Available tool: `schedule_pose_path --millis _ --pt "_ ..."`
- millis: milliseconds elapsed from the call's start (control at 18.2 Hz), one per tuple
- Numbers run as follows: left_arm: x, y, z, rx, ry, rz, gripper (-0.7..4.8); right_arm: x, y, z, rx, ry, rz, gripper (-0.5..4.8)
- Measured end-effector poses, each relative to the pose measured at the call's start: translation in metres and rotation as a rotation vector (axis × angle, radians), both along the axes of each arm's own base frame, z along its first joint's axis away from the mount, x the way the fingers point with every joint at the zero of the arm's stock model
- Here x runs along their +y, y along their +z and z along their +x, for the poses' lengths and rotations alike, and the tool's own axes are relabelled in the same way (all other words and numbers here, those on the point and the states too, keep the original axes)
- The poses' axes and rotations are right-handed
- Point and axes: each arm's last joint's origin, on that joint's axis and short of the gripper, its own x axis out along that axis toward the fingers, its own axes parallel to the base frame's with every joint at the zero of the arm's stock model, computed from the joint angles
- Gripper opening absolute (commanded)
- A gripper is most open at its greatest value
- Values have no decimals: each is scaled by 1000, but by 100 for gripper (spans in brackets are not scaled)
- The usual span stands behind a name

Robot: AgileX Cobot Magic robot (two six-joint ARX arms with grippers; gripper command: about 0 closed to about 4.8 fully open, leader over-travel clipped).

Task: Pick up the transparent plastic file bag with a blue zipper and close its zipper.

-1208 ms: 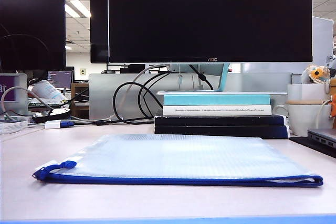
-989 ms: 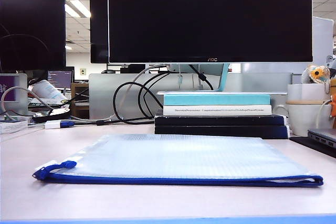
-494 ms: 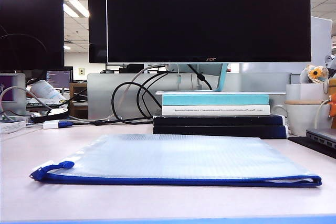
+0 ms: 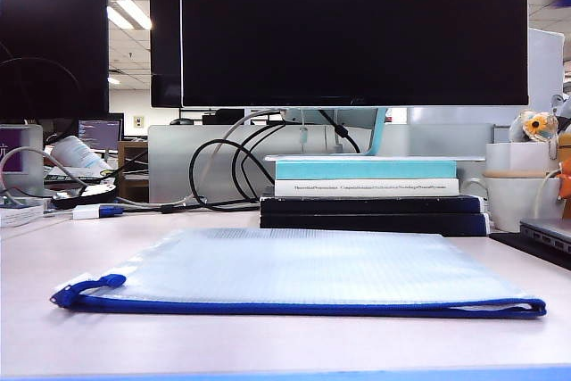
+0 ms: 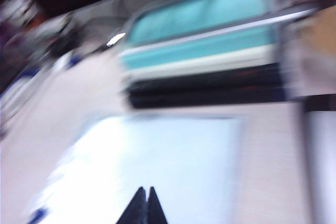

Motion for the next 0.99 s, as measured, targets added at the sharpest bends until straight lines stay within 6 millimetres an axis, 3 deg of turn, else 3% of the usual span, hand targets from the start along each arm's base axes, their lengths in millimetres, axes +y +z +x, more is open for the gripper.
schedule_pose_path --millis 220,439,494,549,659,769,989 --pt "1 8 20 95 -50 100 -5 33 4 57 198 327 66 -9" --pt "3 3 33 247 -14 139 -5 81 -3 77 314 500 33 2" --pt "5 6 35 261 54 154 -5 107 -9 84 349 554 0 107" --pt "7 12 36 245 126 180 -5 138 -21 92 408 615 -41 153" --pt "8 12 36 245 161 199 -5 194 -45 114 516 645 -142 154" --pt "8 11 36 247 184 209 -5 213 -49 120 546 641 -183 184" --pt "9 11 36 248 198 214 -5 248 -45 127 563 628 -264 189"
